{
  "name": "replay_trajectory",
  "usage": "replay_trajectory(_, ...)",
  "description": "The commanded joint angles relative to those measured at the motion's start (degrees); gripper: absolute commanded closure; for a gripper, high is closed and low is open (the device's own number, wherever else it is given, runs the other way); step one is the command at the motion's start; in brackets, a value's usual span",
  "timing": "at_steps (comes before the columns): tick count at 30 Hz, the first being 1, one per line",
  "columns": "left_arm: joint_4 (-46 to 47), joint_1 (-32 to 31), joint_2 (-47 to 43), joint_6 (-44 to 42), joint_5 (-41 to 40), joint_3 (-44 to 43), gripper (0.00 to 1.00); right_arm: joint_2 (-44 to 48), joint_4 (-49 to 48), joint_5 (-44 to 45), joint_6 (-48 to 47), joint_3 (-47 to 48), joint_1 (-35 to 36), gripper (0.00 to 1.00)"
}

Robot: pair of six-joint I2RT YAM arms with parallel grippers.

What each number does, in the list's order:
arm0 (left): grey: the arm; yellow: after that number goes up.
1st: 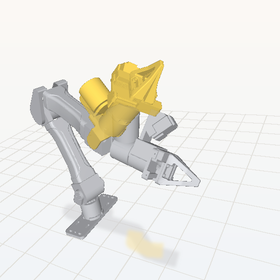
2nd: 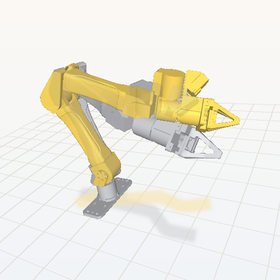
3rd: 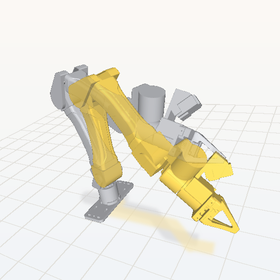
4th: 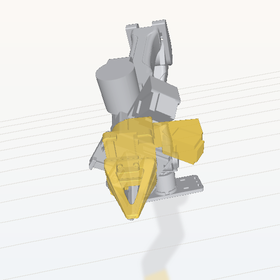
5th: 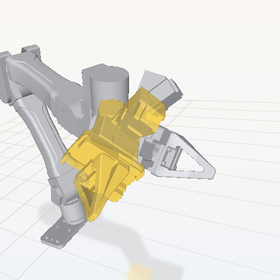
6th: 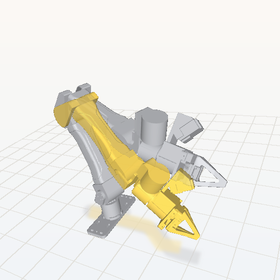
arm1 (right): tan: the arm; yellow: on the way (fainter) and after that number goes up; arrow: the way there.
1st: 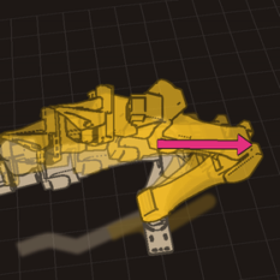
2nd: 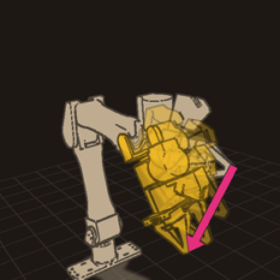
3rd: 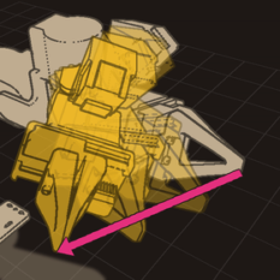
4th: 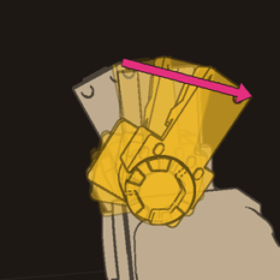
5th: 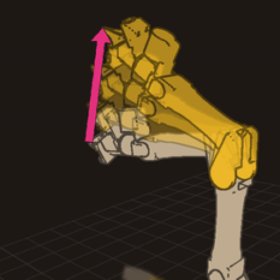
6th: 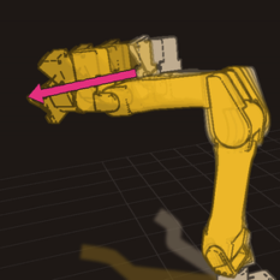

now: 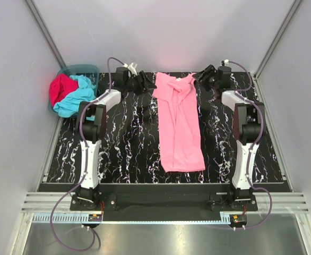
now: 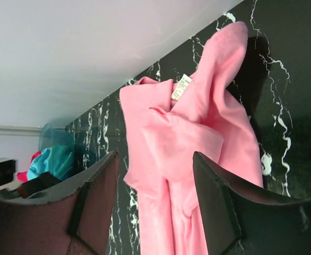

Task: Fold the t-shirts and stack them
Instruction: Fold the tshirt

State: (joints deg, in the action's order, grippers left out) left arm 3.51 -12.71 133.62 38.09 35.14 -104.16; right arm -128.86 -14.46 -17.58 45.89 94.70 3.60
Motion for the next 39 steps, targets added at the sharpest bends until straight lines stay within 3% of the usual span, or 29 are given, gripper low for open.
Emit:
replay_trajectory(1,2.20,0.58,-0.91,-0.91,-1.56,2.64,0.30,7.30,-5.05,1.59,-0.98,-4.86,-0.61,0.36)
replay_trajectory(5,5.53,1.55,2.86,3.21,-0.16,3.08,0.30,10.64,-6.19,2.20,-0.54,-9.35,-0.87,0.36)
replay_trajectory(15,5.46,2.16,6.12,4.10,0.02,1.77,0.31,20.74,-9.53,3.08,1.92,-18.39,-2.19,0.37)
replay_trajectory(32,4.49,-1.26,11.40,5.86,0.37,-5.44,0.32,32.79,-10.33,3.35,2.36,-25.43,-2.98,0.38)
replay_trajectory(36,4.66,-2.32,11.75,6.56,0.20,-5.71,0.37,34.46,-10.33,3.17,2.36,-26.67,-3.33,0.39)
replay_trajectory(38,5.72,-2.58,11.31,6.83,0.11,-4.92,0.43,35.08,-10.33,2.99,2.45,-27.02,-3.16,0.40)
replay_trajectory(39,6.16,-2.67,10.70,7.00,0.02,-4.13,0.51,35.34,-10.33,2.73,2.45,-27.19,-3.16,0.40)
